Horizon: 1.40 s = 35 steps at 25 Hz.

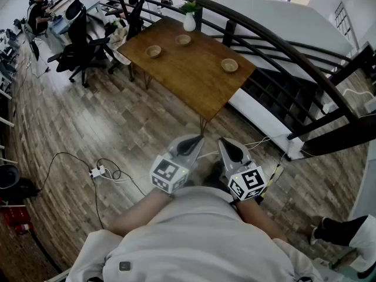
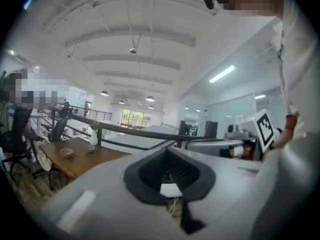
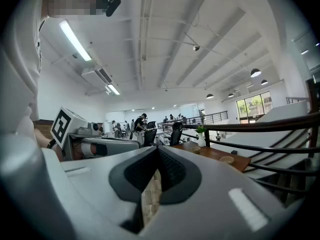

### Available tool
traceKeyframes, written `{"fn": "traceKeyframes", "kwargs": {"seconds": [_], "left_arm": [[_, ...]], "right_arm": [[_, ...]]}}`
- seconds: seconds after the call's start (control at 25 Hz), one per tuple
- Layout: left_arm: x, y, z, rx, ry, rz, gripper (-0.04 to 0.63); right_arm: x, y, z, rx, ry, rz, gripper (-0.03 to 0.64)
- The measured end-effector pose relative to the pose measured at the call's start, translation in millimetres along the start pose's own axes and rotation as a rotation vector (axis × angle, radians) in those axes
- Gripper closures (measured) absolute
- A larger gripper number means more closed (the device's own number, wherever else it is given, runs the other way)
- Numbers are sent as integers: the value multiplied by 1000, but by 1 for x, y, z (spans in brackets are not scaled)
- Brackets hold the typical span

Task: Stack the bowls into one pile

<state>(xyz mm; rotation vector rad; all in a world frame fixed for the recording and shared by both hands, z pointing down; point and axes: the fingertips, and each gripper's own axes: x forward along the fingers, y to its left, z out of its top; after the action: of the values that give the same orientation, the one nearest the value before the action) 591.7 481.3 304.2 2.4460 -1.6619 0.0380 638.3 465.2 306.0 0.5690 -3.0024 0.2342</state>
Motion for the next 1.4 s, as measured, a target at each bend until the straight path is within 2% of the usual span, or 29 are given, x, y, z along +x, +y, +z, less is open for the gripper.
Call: {"fn": "traceKeyframes", "kwargs": {"seconds": [0.4, 0.6, 0.72, 0.84, 0.96, 1.12, 1.28, 1.4], "left_arm": [[53, 14, -3, -10, 23, -10, 591], [107, 28, -1, -20, 40, -3, 591], [154, 39, 3, -31, 61, -1, 591], [198, 43, 15, -28, 51, 15, 591], [233, 47, 21, -37, 48, 44, 591], [267, 66, 18, -60, 75, 82, 591], [281, 90, 13, -86, 73, 129, 591], [294, 104, 19, -80, 47, 126, 591]], "right_arm": [[15, -51, -2, 5, 16, 17, 612], [27, -104, 6, 25, -12, 55, 612], [33, -152, 19, 31, -24, 73, 612], [39, -197, 32, 28, -43, 98, 612], [48, -227, 33, 38, -20, 141, 612], [66, -271, 28, 104, 12, 152, 612], [81, -295, 18, 118, 26, 163, 612], [96, -306, 20, 123, 35, 158, 611]]}}
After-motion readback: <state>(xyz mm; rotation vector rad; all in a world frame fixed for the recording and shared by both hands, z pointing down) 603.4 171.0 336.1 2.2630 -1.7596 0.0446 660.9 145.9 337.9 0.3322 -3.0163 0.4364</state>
